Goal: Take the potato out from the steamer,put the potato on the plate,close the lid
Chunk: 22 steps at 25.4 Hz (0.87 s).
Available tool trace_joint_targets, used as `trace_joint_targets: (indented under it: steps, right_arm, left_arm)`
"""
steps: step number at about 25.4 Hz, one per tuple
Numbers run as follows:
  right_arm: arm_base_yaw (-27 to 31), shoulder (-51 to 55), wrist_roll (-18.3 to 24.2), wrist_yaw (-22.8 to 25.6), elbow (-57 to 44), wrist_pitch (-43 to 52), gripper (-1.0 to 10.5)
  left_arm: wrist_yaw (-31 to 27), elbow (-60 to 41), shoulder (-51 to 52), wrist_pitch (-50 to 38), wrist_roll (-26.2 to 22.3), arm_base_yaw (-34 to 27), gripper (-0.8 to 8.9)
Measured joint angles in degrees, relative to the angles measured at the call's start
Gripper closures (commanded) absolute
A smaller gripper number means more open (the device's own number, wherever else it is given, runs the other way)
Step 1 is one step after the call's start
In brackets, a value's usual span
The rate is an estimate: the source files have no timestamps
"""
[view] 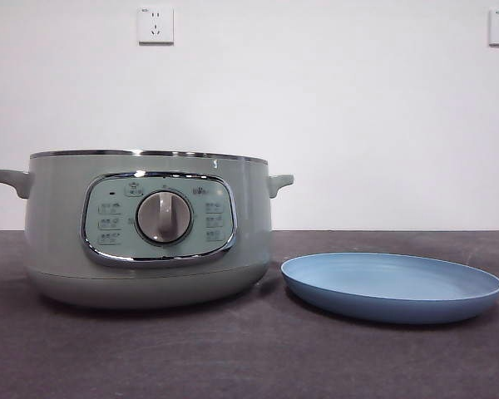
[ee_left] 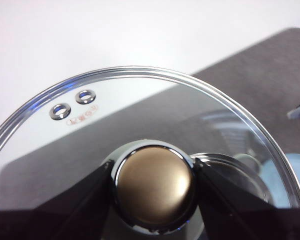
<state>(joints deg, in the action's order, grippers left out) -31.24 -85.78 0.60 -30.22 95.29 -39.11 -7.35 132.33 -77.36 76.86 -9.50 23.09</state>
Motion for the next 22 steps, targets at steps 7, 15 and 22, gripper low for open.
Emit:
trace_joint_targets:
  steps: [7, 15, 22]
  right_arm:
    - [-6.27, -10.82, 1.92, 11.15, 8.79, -4.70, 3.9]
    - [-11.61, -23.71, 5.20, 22.05, 18.51, -9.25, 3.9]
    - [-11.52, -30.10, 5.22, 24.44, 18.60, -9.40, 3.9]
  left_arm:
    - [-1.77, 0.00, 2.54, 0.04, -0.42, -0.07, 8.22]
    - [-7.56, -5.11, 2.49, 0.13, -1.64, -0.98, 8.22]
    - [-7.06, -6.67, 2.40, 0.15, -1.86, -2.84, 8.22]
